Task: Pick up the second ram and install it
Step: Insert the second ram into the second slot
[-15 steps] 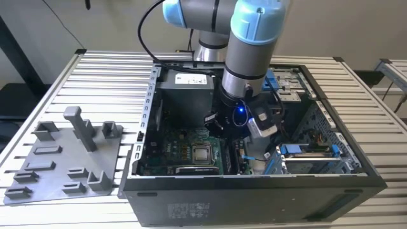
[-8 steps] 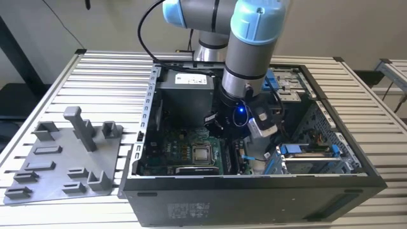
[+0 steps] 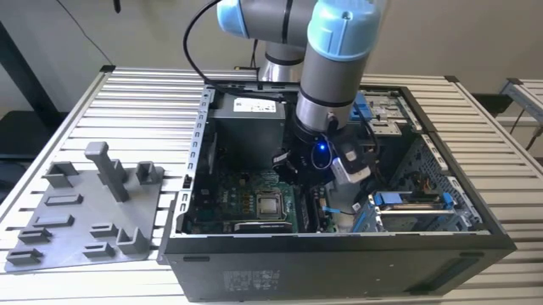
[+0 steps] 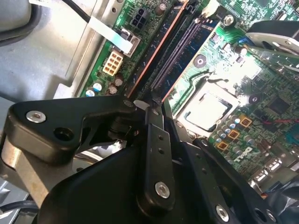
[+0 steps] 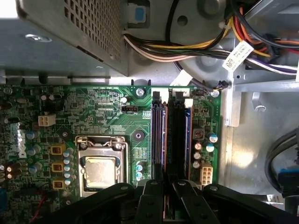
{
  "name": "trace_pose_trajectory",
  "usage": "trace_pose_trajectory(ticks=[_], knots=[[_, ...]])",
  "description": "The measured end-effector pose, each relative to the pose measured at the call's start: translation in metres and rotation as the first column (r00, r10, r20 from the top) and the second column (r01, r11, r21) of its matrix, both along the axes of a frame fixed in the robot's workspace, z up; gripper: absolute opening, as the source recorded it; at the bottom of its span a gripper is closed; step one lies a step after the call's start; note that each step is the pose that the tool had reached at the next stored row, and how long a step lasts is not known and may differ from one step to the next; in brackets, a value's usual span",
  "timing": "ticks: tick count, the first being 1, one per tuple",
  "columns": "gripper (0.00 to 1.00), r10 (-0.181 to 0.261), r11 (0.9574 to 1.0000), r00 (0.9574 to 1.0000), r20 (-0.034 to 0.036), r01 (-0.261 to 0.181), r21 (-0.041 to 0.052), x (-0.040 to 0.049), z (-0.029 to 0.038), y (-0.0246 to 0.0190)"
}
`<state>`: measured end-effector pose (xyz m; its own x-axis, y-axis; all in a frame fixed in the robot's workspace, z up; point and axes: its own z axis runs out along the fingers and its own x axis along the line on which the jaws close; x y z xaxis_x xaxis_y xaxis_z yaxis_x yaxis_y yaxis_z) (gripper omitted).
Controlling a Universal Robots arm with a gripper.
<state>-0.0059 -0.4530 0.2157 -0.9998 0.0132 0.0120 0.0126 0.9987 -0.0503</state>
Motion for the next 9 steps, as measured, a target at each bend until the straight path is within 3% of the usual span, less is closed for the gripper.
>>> trace_pose_trajectory(ticks=[9], knots=[[0.14,0.001,0.9999,1.0000,-0.0001,-0.001,0.0119,0.0000,-0.0063,-0.0001]])
